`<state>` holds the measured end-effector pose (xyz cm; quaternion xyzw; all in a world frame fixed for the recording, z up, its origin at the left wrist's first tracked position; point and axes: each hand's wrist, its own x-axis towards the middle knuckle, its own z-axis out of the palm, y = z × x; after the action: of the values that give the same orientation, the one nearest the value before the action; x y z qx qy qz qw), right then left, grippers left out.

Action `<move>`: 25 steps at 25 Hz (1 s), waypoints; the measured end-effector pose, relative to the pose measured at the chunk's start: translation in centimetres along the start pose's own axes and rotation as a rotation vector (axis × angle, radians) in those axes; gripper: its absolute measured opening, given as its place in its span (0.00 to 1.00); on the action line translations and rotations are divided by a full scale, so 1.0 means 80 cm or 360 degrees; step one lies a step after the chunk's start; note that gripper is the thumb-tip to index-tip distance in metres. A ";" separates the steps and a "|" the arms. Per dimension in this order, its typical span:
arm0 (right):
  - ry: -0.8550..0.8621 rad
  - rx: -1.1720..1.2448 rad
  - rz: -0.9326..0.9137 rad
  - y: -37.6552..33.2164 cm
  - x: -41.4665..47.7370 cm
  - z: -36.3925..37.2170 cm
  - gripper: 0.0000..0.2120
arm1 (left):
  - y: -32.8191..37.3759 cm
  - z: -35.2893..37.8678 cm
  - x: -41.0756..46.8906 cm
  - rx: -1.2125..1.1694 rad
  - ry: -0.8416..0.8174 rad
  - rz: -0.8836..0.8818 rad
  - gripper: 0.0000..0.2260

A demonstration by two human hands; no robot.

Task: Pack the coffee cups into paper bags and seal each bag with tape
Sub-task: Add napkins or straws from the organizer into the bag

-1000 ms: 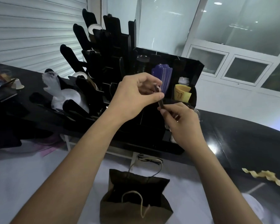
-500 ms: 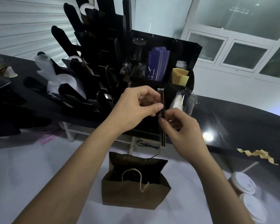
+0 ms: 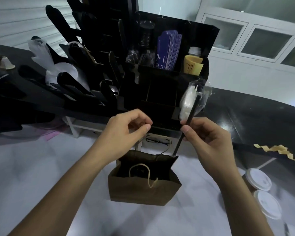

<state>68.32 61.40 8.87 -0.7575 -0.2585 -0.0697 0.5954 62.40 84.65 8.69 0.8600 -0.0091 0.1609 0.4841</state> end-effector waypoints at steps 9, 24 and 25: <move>-0.0348 -0.0284 0.0109 0.036 -0.025 0.018 0.06 | -0.063 0.016 -0.051 0.0996 -0.0107 -0.0240 0.04; -0.0928 -0.1584 -0.0071 0.086 -0.019 0.092 0.13 | -0.101 0.032 -0.068 0.0793 -0.0565 -0.0412 0.47; -0.0966 -0.1627 -0.0040 0.088 -0.018 0.100 0.14 | -0.100 0.031 -0.068 0.0769 -0.0553 -0.0412 0.49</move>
<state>68.81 67.32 -0.06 -0.9311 -0.3599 0.0272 0.0538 59.30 86.05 -0.72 0.9587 0.0564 -0.0537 0.2735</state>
